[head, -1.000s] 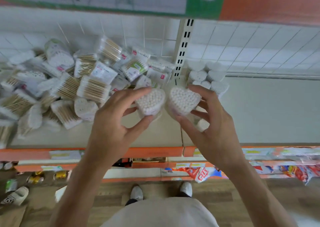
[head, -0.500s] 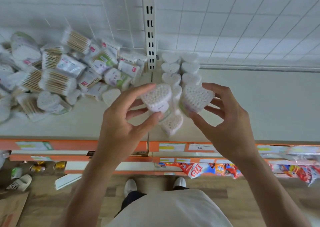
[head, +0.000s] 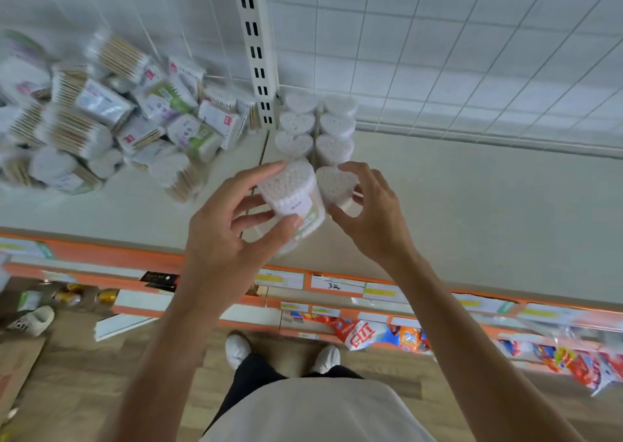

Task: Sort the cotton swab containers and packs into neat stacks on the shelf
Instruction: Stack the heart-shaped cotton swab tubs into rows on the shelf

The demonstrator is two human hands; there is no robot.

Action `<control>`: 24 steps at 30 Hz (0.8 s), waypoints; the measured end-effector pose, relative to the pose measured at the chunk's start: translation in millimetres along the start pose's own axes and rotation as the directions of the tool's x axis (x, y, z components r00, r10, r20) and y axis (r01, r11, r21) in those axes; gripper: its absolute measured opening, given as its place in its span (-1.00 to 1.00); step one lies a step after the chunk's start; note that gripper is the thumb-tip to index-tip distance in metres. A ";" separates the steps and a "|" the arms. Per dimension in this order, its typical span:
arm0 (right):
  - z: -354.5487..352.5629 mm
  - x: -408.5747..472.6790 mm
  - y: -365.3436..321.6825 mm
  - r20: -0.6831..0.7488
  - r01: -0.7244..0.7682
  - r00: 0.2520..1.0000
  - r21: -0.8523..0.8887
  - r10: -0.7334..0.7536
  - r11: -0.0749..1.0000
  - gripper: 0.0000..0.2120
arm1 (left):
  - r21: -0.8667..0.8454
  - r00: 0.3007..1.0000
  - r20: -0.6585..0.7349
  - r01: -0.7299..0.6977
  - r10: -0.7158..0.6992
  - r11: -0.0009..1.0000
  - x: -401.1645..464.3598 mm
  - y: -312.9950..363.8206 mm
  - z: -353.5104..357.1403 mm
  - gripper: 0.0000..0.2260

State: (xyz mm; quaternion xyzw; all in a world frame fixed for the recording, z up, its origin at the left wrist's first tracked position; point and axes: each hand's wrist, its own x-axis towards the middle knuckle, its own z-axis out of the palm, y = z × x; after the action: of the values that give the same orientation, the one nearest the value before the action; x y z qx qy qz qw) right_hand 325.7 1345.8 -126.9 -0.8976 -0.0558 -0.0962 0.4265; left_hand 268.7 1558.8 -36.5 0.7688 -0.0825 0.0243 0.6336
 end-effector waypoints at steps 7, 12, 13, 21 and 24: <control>10.6 9.1 4.2 -0.027 0.021 0.999 0.005 -0.021 1.000 -0.43 | 0.045 0.997 -0.072 0.040 -0.037 0.998 4.7 -2.8 -0.2 -0.54; 8.8 14.0 7.4 -0.019 0.029 0.999 0.004 -0.029 1.000 -0.43 | 0.072 0.996 -0.092 0.025 -0.018 0.997 9.0 -2.1 1.4 -0.54; 8.3 14.9 7.9 -0.019 0.031 0.999 0.007 -0.031 0.999 -0.43 | 0.080 0.996 -0.091 0.020 -0.013 0.997 8.8 -2.5 2.2 -0.54; 3.6 17.1 3.7 -0.001 -0.001 1.000 -0.002 0.001 1.000 -0.32 | 0.141 0.995 -0.102 0.017 -0.002 0.990 9.5 -4.4 2.1 -0.54; -6.3 14.8 -5.4 0.043 -0.030 0.999 -0.046 0.032 0.999 -0.24 | 0.150 0.994 -0.113 0.014 0.003 0.989 10.2 -6.7 2.6 -0.53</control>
State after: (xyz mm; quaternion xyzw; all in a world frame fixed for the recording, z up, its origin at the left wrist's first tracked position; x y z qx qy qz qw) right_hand 338.3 1344.5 -115.7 -0.9097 -0.0493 -0.0711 0.4062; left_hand 279.7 1556.5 -42.0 0.8121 -0.0425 0.0721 0.5775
